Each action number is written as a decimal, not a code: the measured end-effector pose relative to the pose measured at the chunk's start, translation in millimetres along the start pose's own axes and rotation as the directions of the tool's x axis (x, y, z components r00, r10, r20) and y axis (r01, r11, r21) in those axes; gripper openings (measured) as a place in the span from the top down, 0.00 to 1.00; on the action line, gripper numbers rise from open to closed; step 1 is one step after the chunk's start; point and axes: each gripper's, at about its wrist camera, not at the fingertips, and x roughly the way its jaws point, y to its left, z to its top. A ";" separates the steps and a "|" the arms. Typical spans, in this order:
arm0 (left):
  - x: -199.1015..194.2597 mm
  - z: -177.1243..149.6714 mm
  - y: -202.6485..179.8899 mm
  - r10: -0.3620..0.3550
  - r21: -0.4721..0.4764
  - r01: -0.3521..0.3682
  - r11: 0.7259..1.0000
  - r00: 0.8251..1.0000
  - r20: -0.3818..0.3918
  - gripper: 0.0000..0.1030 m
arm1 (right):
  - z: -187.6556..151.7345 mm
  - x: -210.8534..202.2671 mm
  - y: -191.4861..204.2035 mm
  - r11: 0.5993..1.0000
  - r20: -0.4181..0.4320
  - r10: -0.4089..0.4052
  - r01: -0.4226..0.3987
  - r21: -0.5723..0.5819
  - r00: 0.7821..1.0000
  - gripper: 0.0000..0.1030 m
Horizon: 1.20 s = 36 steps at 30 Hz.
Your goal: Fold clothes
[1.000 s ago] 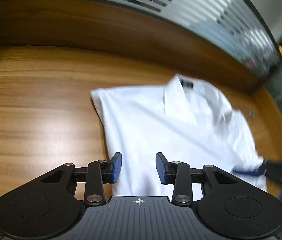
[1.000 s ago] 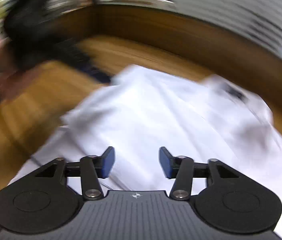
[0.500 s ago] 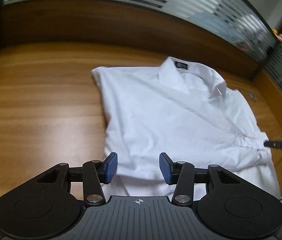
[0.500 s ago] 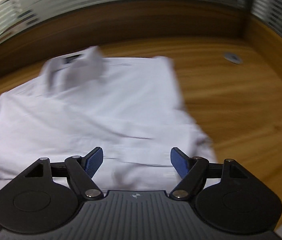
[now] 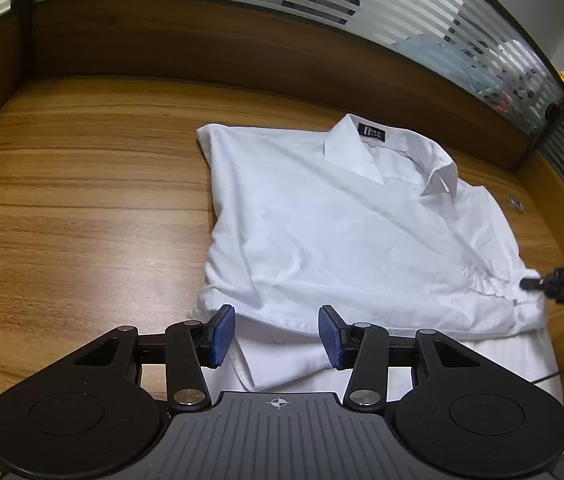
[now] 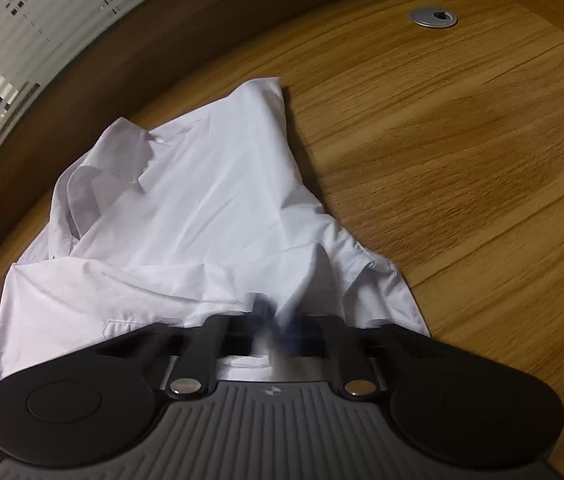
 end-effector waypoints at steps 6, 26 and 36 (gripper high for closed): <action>0.9 -3.5 -10.1 -0.004 0.028 0.003 1.000 1.000 0.010 0.56 | 12.0 -39.2 29.5 0.994 0.155 0.054 -0.039 -0.098 0.986 0.94; -10.0 3.8 -0.7 0.045 -0.010 -0.045 0.999 0.997 0.057 0.58 | 21.8 21.6 39.9 0.946 0.183 -0.151 0.196 -0.259 0.971 0.91; 42.8 40.4 -25.8 0.008 -0.004 -0.007 1.000 0.997 0.073 0.58 | 14.4 -12.4 44.8 0.938 0.266 -0.171 0.239 -0.250 0.949 0.37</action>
